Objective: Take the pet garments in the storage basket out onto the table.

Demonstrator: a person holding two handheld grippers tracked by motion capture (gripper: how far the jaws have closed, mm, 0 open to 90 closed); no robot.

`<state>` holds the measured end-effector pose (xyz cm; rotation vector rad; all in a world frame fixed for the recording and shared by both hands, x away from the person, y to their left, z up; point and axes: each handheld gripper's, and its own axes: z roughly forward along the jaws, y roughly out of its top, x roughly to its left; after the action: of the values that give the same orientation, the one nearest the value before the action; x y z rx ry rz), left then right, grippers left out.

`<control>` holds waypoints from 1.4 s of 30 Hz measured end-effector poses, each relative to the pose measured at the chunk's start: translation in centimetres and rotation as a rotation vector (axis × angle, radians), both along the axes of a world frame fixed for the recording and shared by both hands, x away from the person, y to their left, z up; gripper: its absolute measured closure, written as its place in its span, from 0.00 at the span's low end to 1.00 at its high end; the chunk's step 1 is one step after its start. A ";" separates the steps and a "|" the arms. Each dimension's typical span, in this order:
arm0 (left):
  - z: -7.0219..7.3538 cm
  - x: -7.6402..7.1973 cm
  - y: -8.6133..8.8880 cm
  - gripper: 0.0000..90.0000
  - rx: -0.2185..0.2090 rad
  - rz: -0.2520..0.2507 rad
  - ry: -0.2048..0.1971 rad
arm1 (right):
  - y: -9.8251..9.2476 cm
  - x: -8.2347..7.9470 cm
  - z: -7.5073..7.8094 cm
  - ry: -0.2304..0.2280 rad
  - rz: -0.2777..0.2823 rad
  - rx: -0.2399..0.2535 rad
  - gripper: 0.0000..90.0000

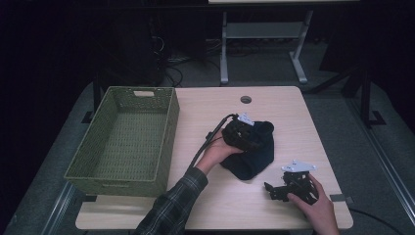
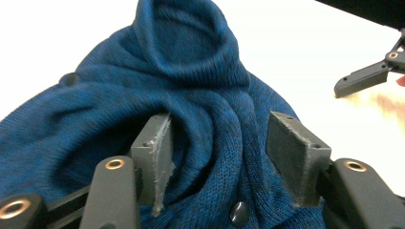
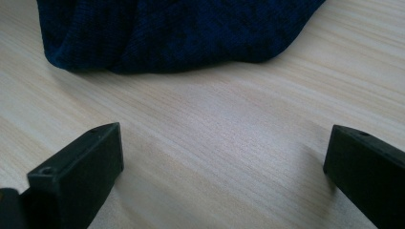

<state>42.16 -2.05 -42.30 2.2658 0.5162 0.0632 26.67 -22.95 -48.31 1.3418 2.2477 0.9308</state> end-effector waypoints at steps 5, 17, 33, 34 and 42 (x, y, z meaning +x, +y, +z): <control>1.1 -0.1 0.8 0.39 -0.013 0.017 0.004 | 0.0 0.0 0.0 0.000 -0.001 0.001 0.00; 3.4 -1.1 3.0 0.17 -0.020 0.059 -0.029 | 0.0 0.0 0.0 0.004 -0.003 0.002 0.00; 5.0 -3.8 7.2 0.14 -0.053 0.114 -0.084 | 0.0 0.0 0.0 0.002 -0.001 0.001 0.00; 4.9 -4.1 7.5 0.14 -0.053 0.119 -0.084 | 0.0 0.0 0.0 0.002 -0.001 0.001 0.00; 4.0 -5.3 9.3 0.14 -0.039 0.149 -0.093 | 0.0 0.0 0.0 0.001 0.000 0.001 0.00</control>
<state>36.90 7.24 -38.28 2.1716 0.6310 0.2300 26.67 -22.94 -48.31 1.3434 2.2484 0.9312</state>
